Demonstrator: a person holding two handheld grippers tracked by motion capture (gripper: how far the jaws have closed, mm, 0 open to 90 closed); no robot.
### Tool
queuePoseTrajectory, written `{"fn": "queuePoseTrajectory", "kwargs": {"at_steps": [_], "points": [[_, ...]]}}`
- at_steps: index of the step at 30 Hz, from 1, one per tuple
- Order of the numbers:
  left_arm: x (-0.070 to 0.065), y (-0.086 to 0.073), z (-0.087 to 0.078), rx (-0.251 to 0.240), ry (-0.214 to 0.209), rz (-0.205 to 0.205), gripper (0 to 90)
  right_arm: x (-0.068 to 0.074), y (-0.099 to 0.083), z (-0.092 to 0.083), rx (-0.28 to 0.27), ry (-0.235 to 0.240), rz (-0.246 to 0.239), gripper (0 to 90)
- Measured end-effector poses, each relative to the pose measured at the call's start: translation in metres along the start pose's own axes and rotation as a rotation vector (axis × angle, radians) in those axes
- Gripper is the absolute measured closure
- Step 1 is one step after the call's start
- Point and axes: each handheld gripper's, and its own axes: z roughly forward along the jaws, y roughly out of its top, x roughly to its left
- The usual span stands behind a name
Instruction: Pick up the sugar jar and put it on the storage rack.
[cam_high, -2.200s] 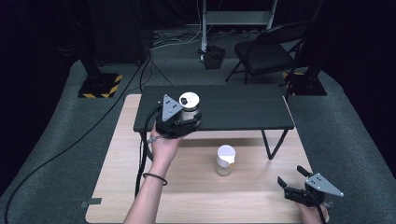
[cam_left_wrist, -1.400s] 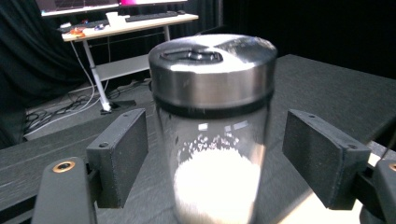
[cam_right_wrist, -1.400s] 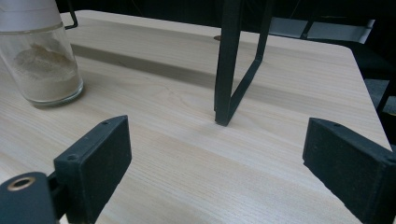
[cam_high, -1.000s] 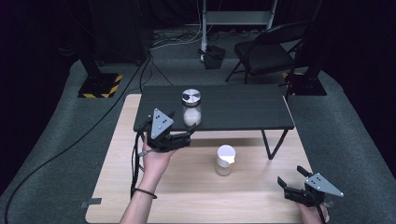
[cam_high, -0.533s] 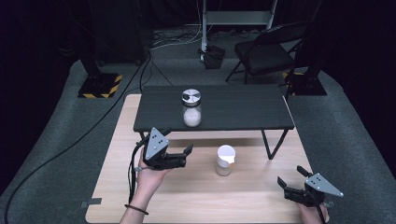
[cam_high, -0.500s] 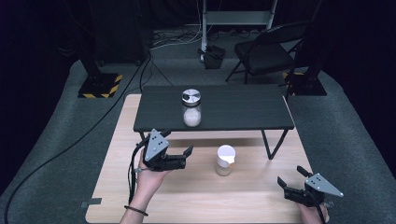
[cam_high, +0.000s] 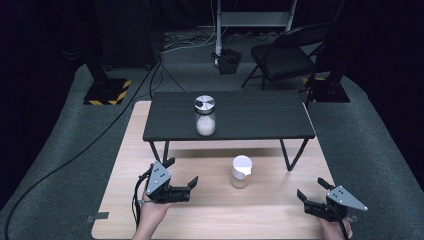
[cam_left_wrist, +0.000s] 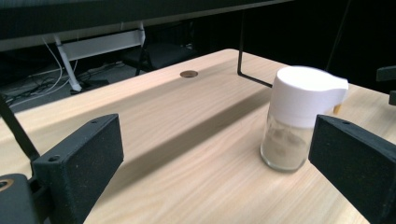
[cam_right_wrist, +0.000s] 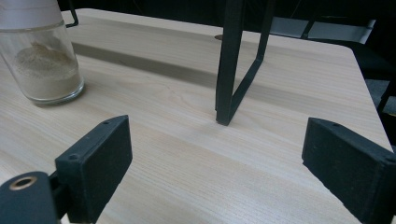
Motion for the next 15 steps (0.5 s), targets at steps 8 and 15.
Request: {"fn": "queuePoseTrajectory", "kwargs": {"at_steps": [8,15], "points": [[0.001,-0.028,-0.008,0.005,-0.003,-0.011,4.4,0.000,0.000,0.000,0.001,0.000,0.000,7.6],[0.002,-0.048,-0.012,0.036,0.014,-0.013,4.9,0.000,0.000,0.000,0.000,-0.001,0.001,7.7]]}}
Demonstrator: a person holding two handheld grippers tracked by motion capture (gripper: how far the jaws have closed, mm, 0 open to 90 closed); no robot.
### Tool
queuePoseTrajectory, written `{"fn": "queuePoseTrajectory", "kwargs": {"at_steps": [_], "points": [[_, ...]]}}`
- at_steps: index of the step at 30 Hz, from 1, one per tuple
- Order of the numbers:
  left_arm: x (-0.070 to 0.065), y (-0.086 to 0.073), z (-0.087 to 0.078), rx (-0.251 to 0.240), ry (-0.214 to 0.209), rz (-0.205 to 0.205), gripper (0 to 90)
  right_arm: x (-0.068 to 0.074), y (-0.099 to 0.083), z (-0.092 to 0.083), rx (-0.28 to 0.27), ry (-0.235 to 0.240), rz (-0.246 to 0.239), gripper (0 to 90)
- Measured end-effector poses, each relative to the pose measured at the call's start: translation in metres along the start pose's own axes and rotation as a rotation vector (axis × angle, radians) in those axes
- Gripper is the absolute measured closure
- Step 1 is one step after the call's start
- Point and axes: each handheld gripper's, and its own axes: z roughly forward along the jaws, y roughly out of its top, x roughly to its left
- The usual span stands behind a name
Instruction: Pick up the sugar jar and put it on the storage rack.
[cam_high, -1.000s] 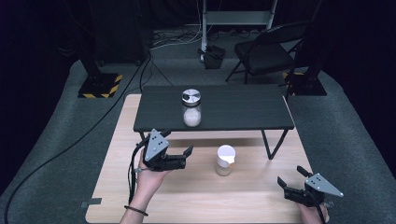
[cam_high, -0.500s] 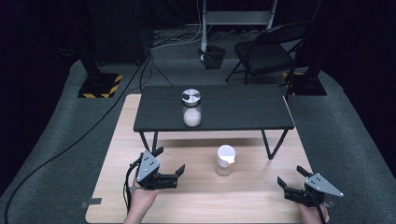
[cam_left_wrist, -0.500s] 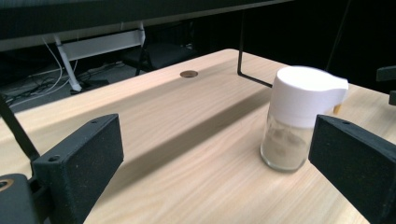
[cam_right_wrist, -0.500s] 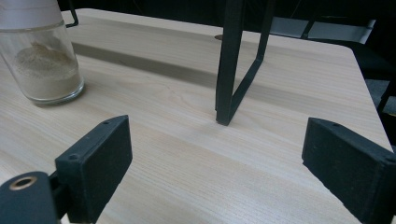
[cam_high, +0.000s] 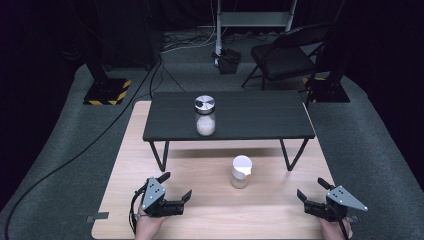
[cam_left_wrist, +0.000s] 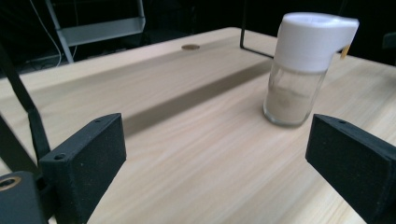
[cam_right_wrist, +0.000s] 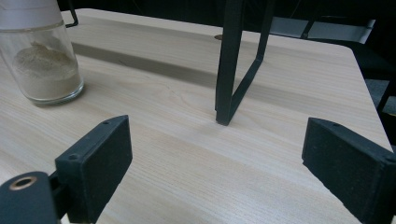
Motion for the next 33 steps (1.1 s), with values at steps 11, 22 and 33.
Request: {"fn": "queuePoseTrajectory", "kwargs": {"at_steps": [11,22,33], "points": [[0.006,-0.023,-0.002,0.024,0.029,-0.034,6.0,0.000,0.000,0.000,0.003,0.001,0.000,7.7],[0.005,-0.029,0.001,0.040,0.027,0.010,6.6,0.000,0.001,0.000,0.004,0.001,-0.001,7.7],[0.006,-0.033,0.000,0.036,0.036,0.007,7.0,0.000,0.002,0.001,0.010,0.005,-0.004,7.8]]}}
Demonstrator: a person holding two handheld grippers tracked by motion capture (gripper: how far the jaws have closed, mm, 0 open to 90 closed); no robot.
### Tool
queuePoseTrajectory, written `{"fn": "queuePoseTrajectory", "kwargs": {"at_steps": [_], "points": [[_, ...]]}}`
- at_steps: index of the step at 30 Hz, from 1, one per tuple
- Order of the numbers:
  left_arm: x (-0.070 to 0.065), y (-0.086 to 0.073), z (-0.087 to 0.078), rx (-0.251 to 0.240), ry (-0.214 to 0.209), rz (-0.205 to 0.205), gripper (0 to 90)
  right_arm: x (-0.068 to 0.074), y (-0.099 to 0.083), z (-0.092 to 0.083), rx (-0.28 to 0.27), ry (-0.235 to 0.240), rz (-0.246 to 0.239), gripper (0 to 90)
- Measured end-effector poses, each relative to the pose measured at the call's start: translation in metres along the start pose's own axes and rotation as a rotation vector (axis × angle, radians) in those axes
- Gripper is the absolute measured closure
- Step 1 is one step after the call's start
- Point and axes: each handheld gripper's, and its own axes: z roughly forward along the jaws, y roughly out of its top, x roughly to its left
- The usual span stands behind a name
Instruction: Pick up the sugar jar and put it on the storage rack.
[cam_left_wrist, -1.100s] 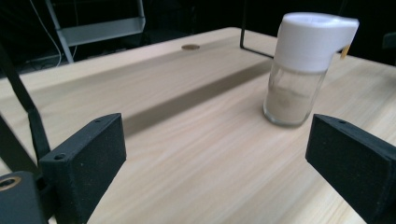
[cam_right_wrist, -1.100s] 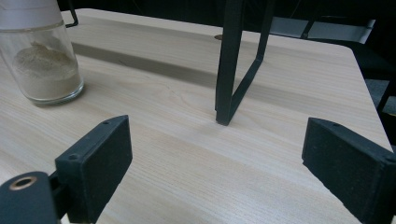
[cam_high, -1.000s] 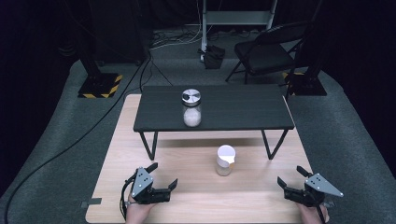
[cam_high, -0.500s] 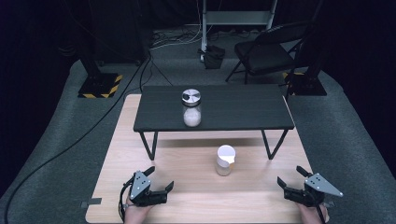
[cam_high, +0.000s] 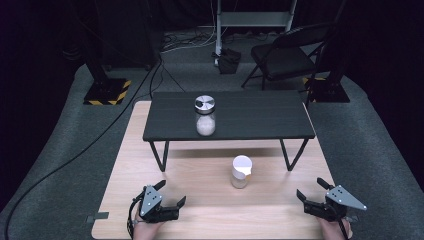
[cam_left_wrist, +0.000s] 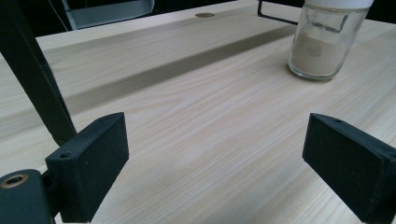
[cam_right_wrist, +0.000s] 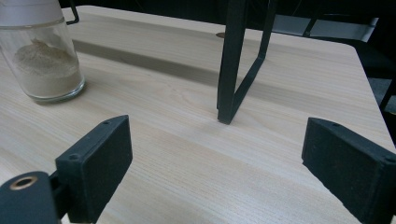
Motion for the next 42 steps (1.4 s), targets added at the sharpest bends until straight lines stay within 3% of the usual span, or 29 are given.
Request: {"fn": "queuePoseTrajectory", "kwargs": {"at_steps": [19,42], "points": [[0.0020,-0.0010,-0.0004,-0.005,-0.001,-0.022,6.8,0.0001,0.0002,0.0002,0.001,0.001,-0.001,7.8],[0.0000,-0.0009,-0.0004,-0.005,0.003,-0.006,6.9,0.0003,0.0001,0.0001,0.000,0.001,-0.005,7.8]]}}
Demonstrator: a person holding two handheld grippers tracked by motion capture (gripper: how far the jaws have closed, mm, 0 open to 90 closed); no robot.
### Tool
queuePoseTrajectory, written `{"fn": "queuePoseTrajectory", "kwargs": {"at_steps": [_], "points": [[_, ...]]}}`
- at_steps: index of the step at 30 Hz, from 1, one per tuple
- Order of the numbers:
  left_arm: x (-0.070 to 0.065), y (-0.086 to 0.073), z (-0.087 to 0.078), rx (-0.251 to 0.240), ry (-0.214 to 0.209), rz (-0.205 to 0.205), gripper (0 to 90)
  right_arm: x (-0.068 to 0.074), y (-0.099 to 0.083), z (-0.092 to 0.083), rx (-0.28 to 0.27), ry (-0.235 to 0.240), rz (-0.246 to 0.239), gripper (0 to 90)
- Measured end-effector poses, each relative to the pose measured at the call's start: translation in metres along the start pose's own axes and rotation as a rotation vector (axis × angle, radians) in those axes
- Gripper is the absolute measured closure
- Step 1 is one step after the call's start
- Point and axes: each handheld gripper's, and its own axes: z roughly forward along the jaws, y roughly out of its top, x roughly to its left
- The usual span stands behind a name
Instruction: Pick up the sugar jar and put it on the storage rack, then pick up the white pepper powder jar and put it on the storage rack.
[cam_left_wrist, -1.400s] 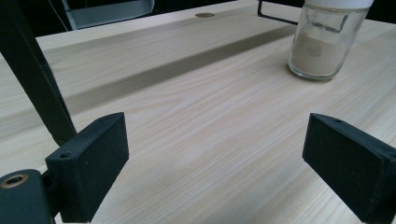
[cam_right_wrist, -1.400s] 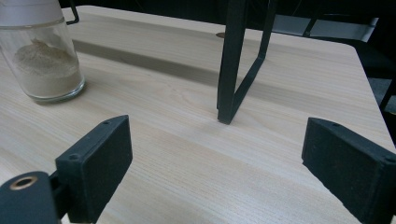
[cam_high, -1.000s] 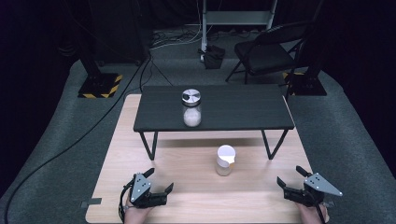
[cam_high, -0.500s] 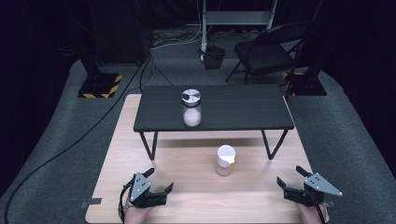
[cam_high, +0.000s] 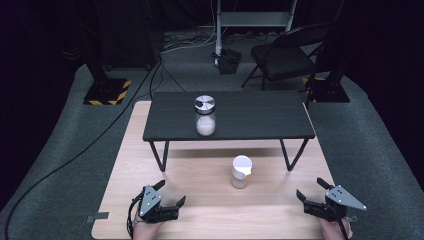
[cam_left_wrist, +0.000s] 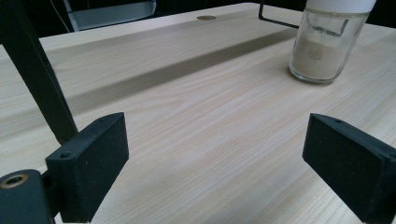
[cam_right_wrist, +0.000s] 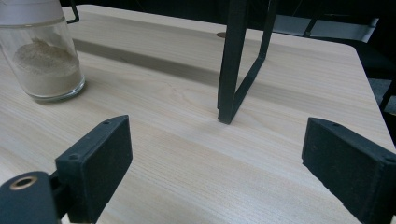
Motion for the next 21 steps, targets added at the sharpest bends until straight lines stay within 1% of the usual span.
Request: {"fn": "queuePoseTrajectory", "kwargs": {"at_steps": [21], "points": [[0.0009,-0.0005,-0.0013,0.000,0.001,-0.004,6.9,-0.0002,0.0005,0.0002,0.003,0.001,0.000,7.9]]}}
